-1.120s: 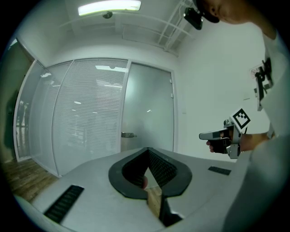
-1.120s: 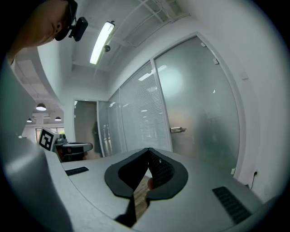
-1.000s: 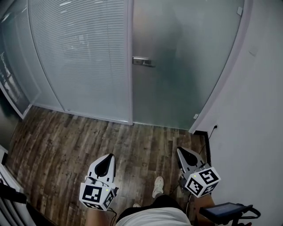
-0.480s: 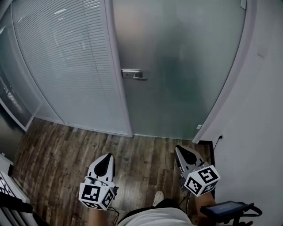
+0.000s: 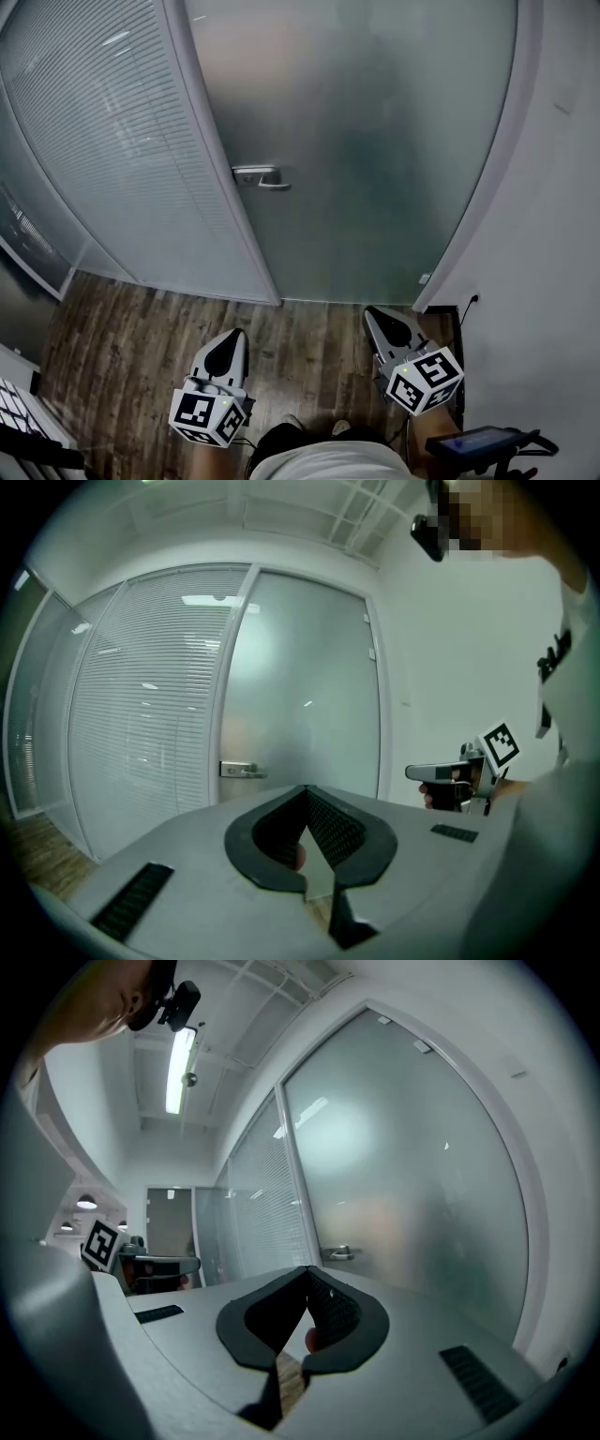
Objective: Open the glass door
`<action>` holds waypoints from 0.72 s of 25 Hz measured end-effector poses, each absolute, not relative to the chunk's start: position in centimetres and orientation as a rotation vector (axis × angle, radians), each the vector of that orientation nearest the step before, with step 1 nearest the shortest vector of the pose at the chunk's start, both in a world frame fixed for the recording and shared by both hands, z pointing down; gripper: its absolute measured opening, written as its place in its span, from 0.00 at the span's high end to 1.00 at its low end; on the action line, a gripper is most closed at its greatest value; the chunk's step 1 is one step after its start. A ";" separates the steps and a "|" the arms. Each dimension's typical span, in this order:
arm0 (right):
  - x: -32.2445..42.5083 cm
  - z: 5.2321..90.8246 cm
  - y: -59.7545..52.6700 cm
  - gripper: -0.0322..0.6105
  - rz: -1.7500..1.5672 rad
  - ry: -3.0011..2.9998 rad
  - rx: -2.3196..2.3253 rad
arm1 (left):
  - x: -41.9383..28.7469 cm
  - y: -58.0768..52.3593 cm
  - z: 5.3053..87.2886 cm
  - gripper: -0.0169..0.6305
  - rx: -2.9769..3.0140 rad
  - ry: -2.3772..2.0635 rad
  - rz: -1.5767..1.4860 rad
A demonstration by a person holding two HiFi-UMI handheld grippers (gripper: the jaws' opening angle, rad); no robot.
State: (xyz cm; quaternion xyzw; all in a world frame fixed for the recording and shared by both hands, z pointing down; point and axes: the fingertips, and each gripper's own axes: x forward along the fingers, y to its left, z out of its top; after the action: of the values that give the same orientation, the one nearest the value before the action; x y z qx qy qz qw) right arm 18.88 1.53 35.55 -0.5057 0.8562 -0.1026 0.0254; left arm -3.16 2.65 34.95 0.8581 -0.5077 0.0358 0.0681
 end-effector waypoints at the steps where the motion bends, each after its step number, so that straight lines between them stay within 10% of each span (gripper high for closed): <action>1: 19.2 35.6 1.0 0.95 -0.321 2.643 -1.565 | -2.9 1.9 34.7 0.98 2.592 -1.524 0.106; 18: 13.8 37.6 -14.4 0.95 -0.175 2.714 -1.484 | -5.3 -17.1 38.8 0.98 2.676 -1.382 0.065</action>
State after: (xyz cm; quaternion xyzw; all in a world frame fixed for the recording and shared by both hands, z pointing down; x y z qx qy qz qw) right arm 13.85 -14.39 37.59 -0.4789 0.8758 -0.0566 0.0218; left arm -5.26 -17.11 38.79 0.8864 -0.4579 0.0217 0.0645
